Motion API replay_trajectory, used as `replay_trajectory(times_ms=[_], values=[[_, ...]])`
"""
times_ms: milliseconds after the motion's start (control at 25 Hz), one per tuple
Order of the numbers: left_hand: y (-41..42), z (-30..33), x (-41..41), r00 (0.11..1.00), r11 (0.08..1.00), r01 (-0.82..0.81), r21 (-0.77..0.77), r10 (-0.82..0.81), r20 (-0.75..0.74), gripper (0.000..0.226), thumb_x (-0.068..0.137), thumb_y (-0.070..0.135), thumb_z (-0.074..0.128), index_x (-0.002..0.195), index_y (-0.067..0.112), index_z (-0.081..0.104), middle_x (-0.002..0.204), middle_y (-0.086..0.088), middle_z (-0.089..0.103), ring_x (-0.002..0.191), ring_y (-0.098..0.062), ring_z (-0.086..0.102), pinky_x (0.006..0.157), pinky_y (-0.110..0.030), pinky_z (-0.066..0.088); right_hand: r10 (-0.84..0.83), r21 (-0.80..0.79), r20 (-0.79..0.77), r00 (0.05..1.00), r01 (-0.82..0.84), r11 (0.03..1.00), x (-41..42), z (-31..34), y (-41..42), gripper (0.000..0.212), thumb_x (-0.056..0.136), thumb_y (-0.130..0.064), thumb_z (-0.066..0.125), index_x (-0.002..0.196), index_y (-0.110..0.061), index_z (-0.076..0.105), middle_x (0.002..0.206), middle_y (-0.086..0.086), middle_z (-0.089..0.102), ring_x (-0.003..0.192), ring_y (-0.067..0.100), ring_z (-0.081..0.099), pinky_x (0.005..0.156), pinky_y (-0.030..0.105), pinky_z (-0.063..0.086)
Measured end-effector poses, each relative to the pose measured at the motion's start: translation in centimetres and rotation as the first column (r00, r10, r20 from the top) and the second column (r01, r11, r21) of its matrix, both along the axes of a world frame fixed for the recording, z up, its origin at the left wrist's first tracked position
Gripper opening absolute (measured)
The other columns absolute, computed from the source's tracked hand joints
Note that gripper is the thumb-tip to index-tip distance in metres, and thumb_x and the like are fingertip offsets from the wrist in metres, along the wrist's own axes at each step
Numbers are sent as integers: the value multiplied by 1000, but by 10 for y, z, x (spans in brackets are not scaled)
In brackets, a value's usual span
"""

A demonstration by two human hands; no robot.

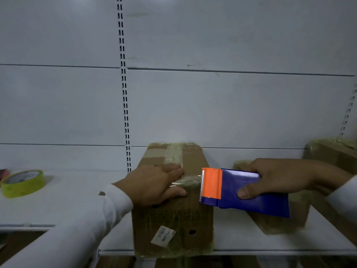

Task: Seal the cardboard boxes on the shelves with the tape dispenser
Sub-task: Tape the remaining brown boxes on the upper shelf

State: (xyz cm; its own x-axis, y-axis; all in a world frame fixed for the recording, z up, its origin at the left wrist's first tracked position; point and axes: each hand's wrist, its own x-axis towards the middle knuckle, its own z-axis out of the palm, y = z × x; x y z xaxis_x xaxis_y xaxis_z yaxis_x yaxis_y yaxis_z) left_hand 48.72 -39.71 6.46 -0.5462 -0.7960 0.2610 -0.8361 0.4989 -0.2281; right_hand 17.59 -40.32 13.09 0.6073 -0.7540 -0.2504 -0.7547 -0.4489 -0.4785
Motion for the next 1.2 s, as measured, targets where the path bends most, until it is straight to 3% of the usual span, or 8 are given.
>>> replay_trajectory(times_ms=[240,440,600,680,880,1000,1080,1200], values=[[3,2,36,998,999,31,24,-30,-52,76,85,77,13,146,34,29,152,8,34,135,-14,38,108,-21,24,61,-32,42,997,-59,998,-23,10,-5,43,77,-66,69,99,-29,71,92,-3,77,76,14,73,66,23,53],[13,12,29,1000,998,7,64,-8,14,75,82,76,19,141,33,37,146,9,43,128,-14,46,104,-26,36,-44,-72,-44,998,41,997,-34,5,-9,45,74,-67,70,87,-25,71,81,-6,76,70,11,72,62,20,50],[9,18,-14,990,987,-140,-85,142,18,88,64,94,7,102,30,54,96,3,63,86,-20,60,76,-33,47,-110,-138,-21,994,106,985,-19,-24,-21,34,79,-56,72,89,-25,62,77,-9,70,72,8,68,68,26,53],[3,9,-38,995,978,-96,-186,96,-14,86,72,88,5,111,26,49,110,-2,59,96,-24,59,80,-33,44,-122,-173,-57,991,110,979,-17,-25,-20,34,81,-56,71,94,-27,59,82,-9,69,75,7,68,70,25,55],[5,-1,-31,997,998,10,-54,-14,-75,77,84,71,3,137,27,37,143,4,45,122,-21,51,98,-34,43,-155,-173,-140,978,130,976,-14,-17,-6,33,82,-62,65,92,-31,58,81,-10,69,70,4,67,65,20,53],[2,-2,-37,997,995,60,-76,-64,-51,65,91,65,9,126,23,44,131,3,52,112,-23,57,90,-35,47,-268,-432,-286,920,126,893,9,-19,-7,53,74,-74,61,90,-24,62,83,-7,68,74,12,66,62,29,52],[5,-1,-34,997,998,41,-47,-44,-63,63,93,63,13,134,24,41,140,2,48,121,-21,52,96,-33,44,-392,-693,-378,838,25,721,19,-25,-13,55,73,-72,58,95,-22,60,89,-4,65,81,20,63,60,29,44],[13,-3,-27,998,1000,-6,-27,4,-58,60,92,65,16,131,29,44,137,2,51,119,-21,54,94,-33,45,-504,-779,-288,815,107,618,18,-31,-13,50,79,-69,56,80,-19,51,80,-5,59,69,18,58,57,27,35]])
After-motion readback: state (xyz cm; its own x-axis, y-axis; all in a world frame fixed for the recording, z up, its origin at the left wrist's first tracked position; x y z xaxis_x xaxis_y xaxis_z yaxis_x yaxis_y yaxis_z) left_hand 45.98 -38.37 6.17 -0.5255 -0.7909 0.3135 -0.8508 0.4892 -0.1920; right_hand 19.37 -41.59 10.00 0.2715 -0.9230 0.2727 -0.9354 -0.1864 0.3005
